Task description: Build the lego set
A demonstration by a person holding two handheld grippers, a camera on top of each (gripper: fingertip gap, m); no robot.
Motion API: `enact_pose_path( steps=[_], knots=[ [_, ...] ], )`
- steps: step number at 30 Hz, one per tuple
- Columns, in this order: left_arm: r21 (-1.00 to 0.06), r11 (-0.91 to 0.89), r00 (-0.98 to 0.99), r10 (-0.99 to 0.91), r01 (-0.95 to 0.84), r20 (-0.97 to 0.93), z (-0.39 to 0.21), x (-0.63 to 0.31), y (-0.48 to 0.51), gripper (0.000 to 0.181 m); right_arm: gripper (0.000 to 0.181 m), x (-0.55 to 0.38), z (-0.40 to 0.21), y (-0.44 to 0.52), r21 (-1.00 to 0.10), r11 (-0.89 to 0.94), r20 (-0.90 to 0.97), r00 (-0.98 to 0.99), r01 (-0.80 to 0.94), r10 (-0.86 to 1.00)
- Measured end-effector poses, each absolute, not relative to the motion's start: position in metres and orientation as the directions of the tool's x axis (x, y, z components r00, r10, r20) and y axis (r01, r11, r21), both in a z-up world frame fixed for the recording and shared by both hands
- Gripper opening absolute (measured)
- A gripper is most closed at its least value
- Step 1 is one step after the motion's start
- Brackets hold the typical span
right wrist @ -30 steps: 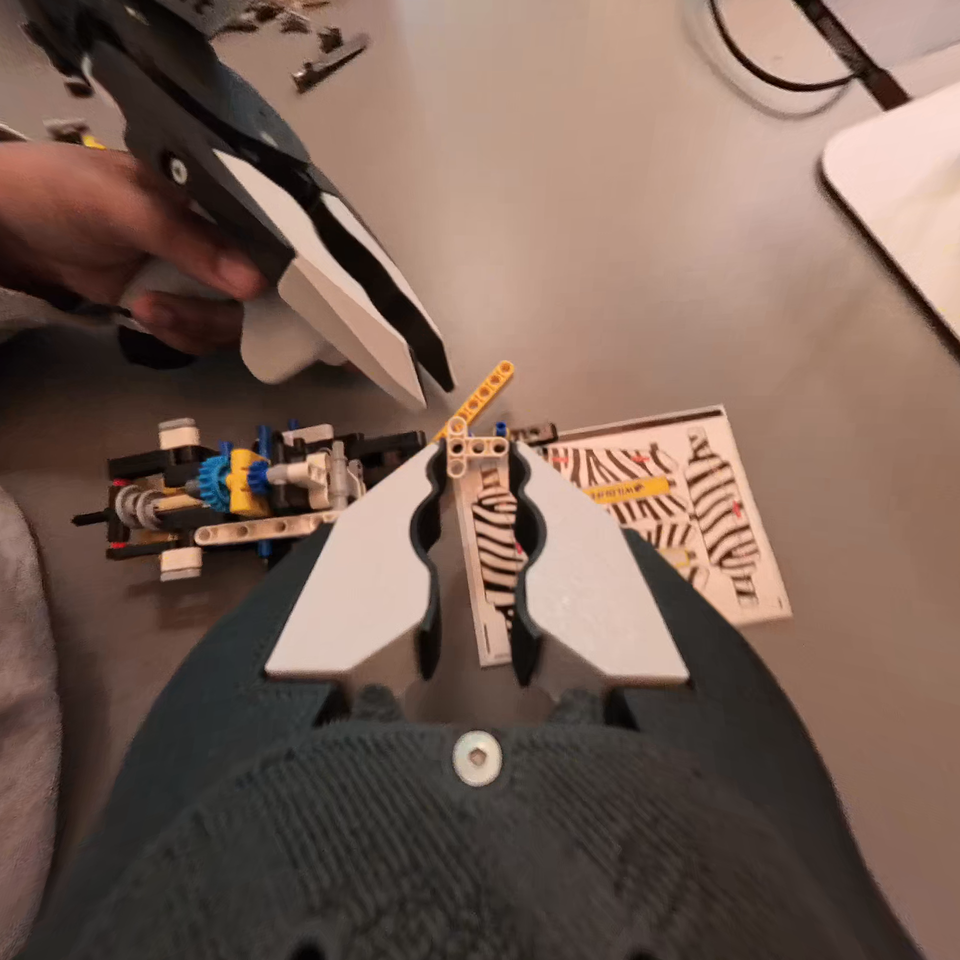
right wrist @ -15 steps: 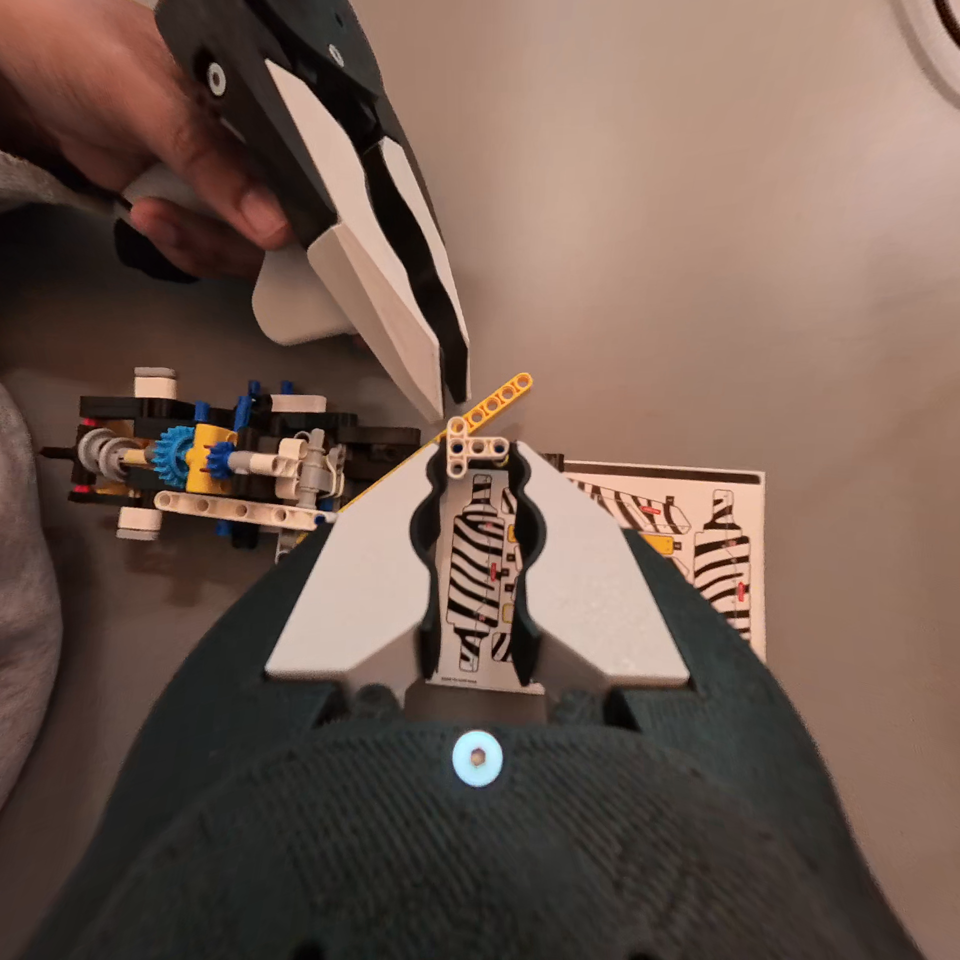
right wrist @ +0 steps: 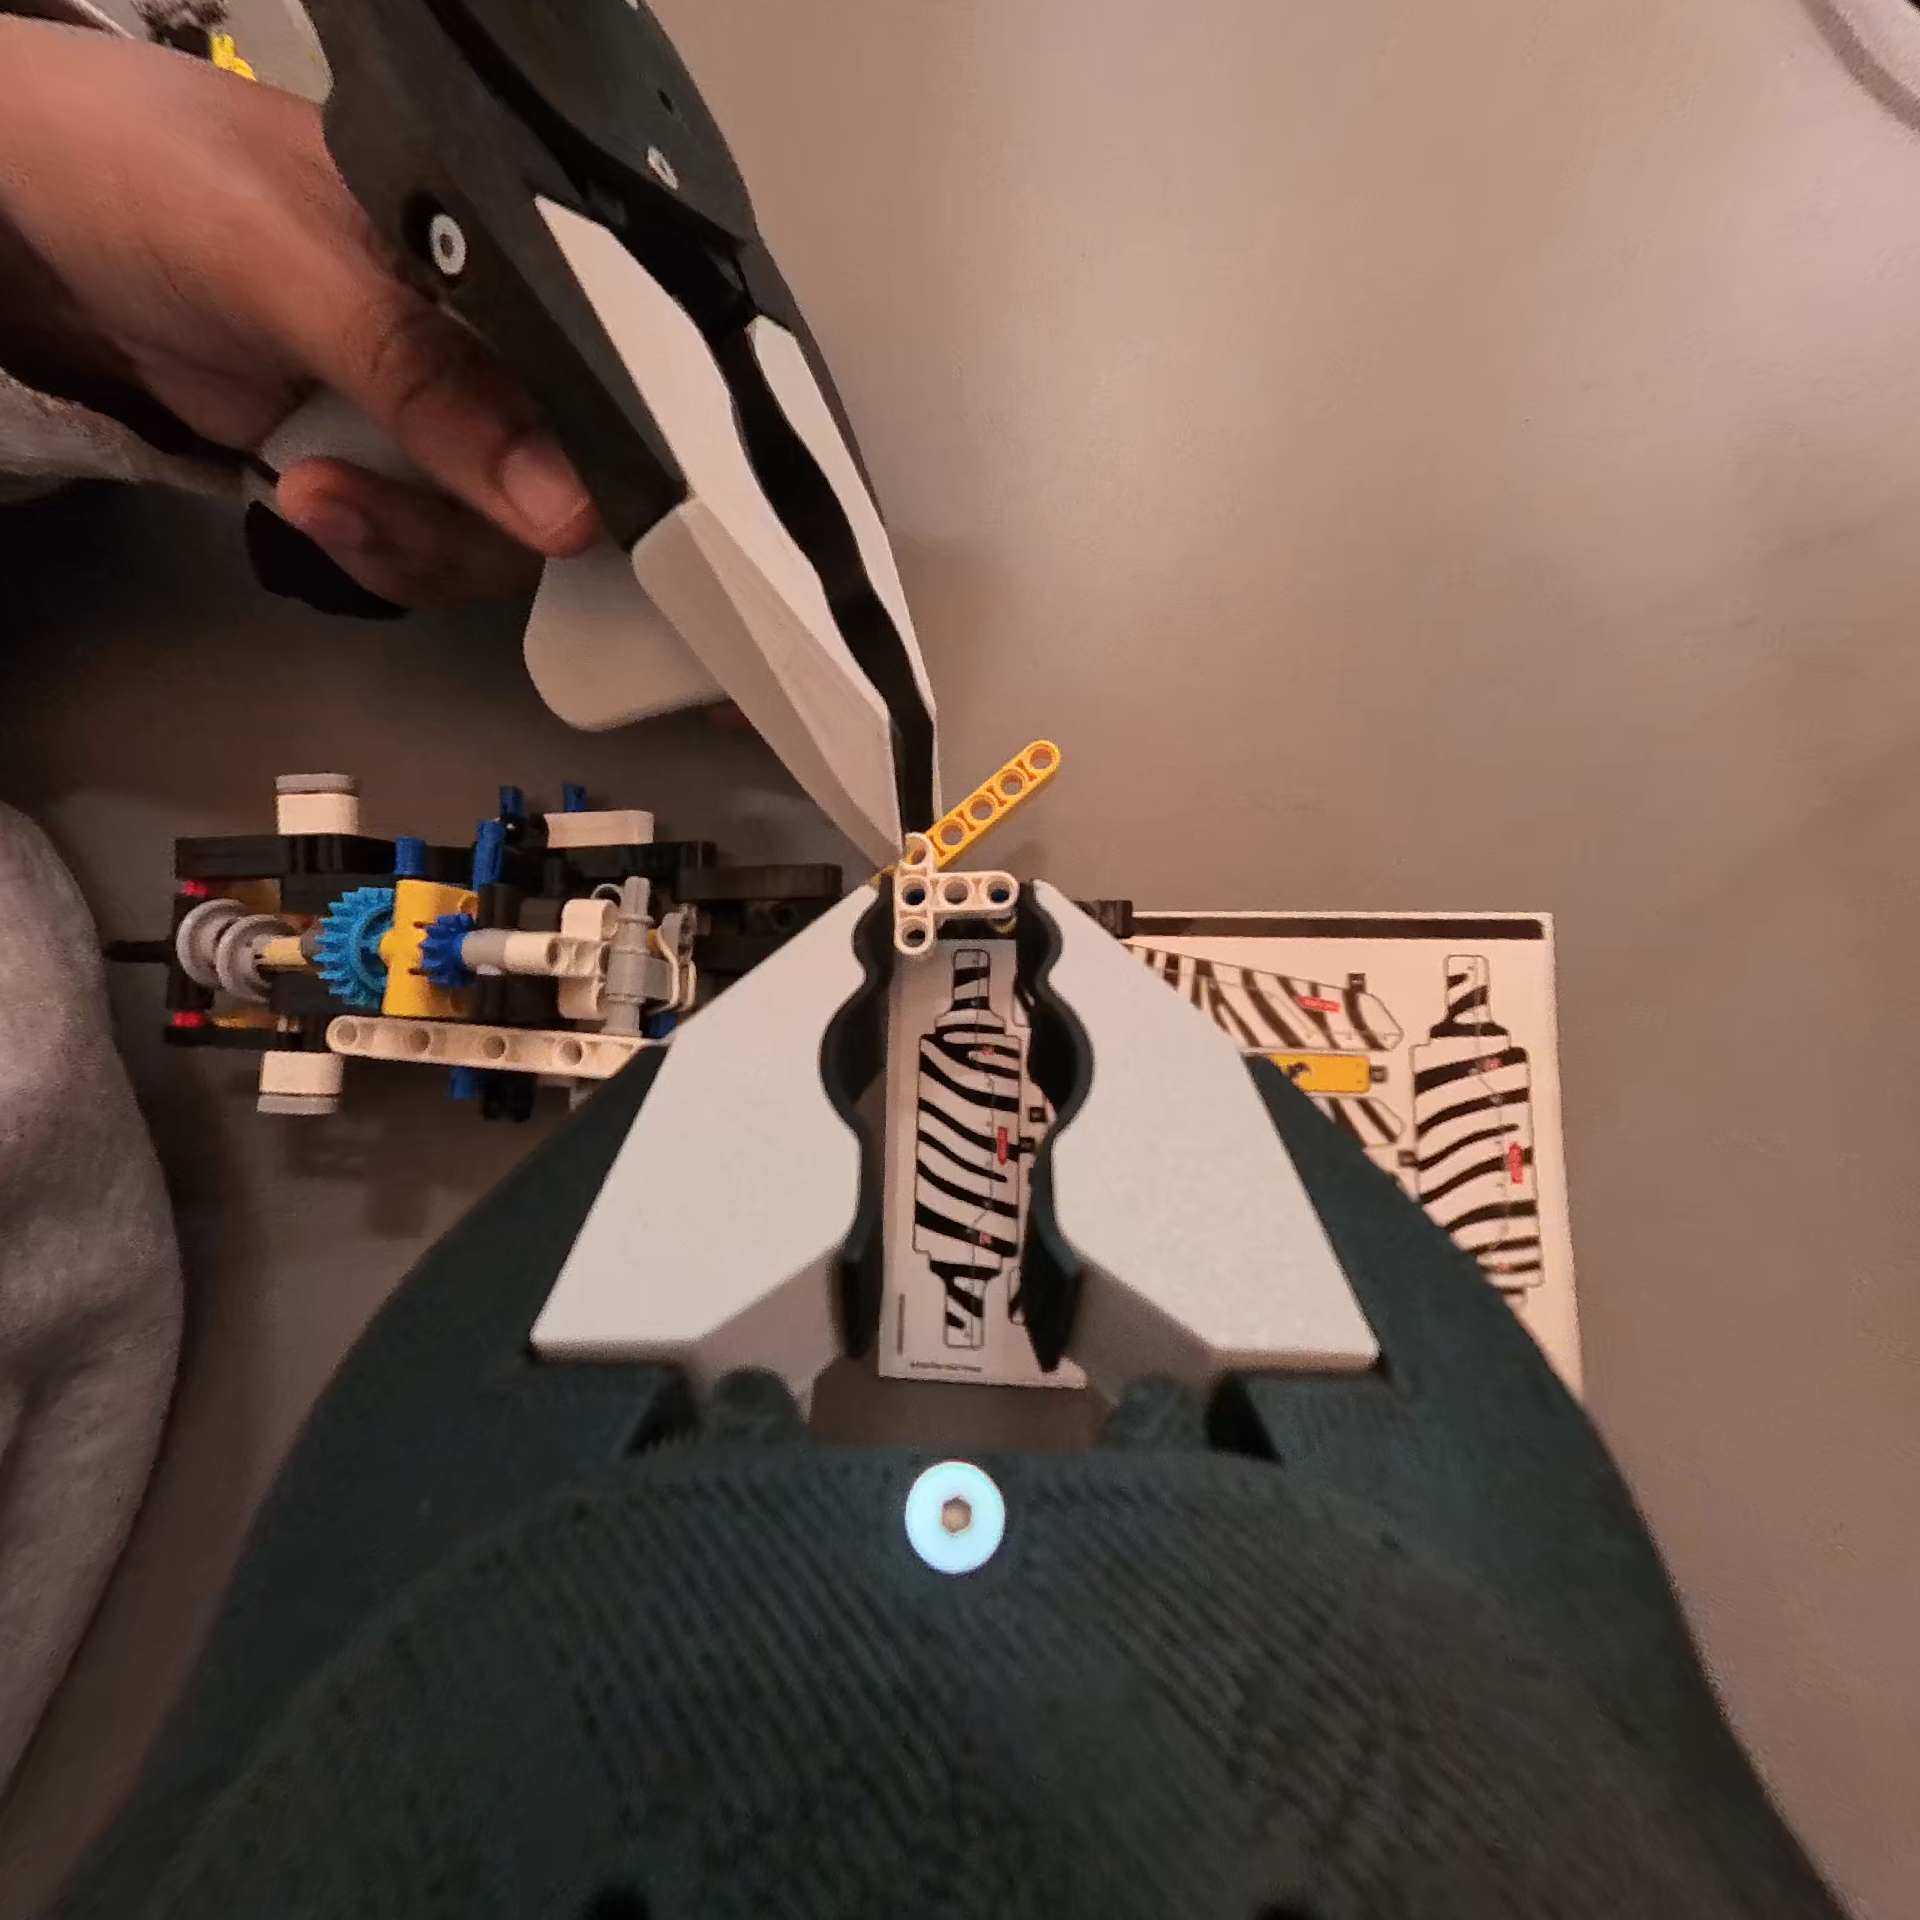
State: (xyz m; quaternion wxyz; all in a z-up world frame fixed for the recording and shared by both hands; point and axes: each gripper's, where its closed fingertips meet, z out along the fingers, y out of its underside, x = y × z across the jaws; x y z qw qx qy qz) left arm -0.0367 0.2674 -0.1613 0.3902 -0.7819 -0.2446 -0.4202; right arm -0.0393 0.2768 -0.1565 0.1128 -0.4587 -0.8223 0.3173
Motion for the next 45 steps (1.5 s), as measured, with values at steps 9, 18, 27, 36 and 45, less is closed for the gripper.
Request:
enact_pose_path(
  steps=[9, 18, 27, 36, 45],
  knots=[
    [-0.417, -0.573, 0.54, 0.055, 0.706, 0.84, -0.161, -0.0368, 0.2689, 0.02, 0.022, -0.0382, -0.1567, 0.2784, -0.686, 0.297, -0.138, -0.521, 0.664, 0.843],
    [-0.423, -0.567, 0.544, 0.054, 0.707, 0.837, -0.1605, -0.0375, 0.2698, 0.019, 0.023, -0.0382, -0.1567, 0.2785, -0.727, 0.276, -0.131, -0.522, 0.629, 0.843],
    [-0.427, -0.567, 0.548, 0.052, 0.704, 0.835, -0.1607, -0.038, 0.2697, 0.017, 0.023, -0.0389, -0.1566, 0.2782, -0.758, 0.273, -0.114, -0.533, 0.593, 0.839],
    [-0.448, -0.564, 0.571, 0.05, 0.693, 0.82, -0.1607, -0.0381, 0.2697, 0.017, 0.023, -0.0391, -0.1567, 0.2784, -0.798, 0.242, -0.111, -0.53, 0.551, 0.841],
    [-0.443, -0.565, 0.57, 0.06, 0.696, 0.819, -0.1608, -0.0383, 0.2703, 0.02, 0.023, -0.0384, -0.1571, 0.279, -0.799, 0.25, -0.097, -0.527, 0.548, 0.844]
  ],
)
